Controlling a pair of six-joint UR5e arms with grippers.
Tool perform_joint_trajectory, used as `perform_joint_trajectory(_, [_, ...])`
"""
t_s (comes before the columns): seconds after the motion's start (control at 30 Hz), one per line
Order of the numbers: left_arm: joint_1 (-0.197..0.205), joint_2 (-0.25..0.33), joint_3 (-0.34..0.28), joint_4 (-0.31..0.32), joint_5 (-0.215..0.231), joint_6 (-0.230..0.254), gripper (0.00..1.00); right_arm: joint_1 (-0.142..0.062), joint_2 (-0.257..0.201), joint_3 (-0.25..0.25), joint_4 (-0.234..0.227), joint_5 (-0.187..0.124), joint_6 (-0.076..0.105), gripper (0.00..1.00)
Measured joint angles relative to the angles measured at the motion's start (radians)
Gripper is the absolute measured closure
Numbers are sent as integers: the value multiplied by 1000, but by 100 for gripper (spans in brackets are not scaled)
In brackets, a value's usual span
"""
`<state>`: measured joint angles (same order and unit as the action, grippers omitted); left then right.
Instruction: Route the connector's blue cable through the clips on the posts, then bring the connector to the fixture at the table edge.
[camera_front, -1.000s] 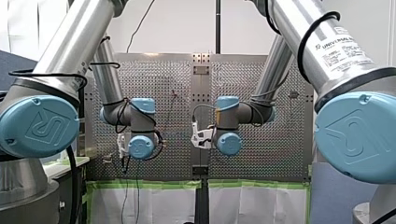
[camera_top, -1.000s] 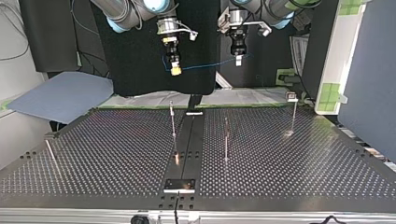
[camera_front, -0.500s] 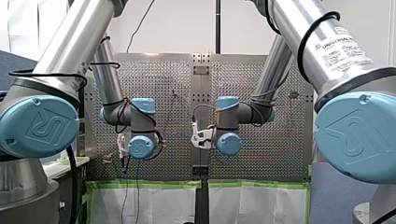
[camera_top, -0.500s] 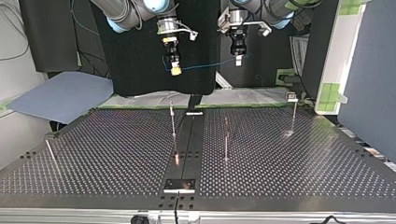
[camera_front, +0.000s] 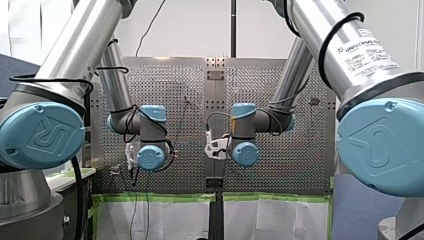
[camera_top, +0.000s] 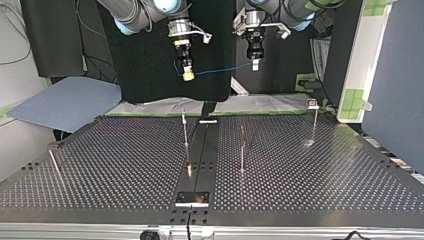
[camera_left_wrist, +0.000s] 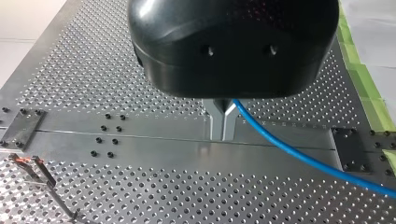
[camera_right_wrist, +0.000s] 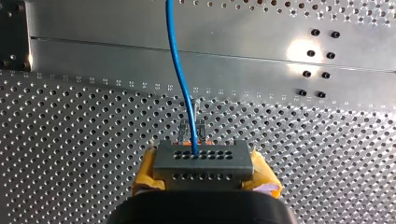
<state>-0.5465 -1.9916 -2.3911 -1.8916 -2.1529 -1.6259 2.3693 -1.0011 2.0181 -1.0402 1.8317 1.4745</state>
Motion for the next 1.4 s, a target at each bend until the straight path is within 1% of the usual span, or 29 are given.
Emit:
perform_joint_trajectory(0.03, [0,0,0,0,0,0,98,0,0,0,0,0,0,100])
perform_joint_trajectory(0.17, [0,0,0,0,0,0,98,0,0,0,0,0,0,100])
perform_joint_trajectory(0.2, [0,0,0,0,0,0,95,0,0,0,0,0,0,100])
perform_joint_trajectory(0.5, [0,0,0,0,0,0,95,0,0,0,0,0,0,100])
perform_joint_trajectory(0.53, [0,0,0,0,0,0,98,0,0,0,0,0,0,100])
perform_joint_trajectory(1.4, [0,0,0,0,0,0,98,0,0,0,0,0,0,100])
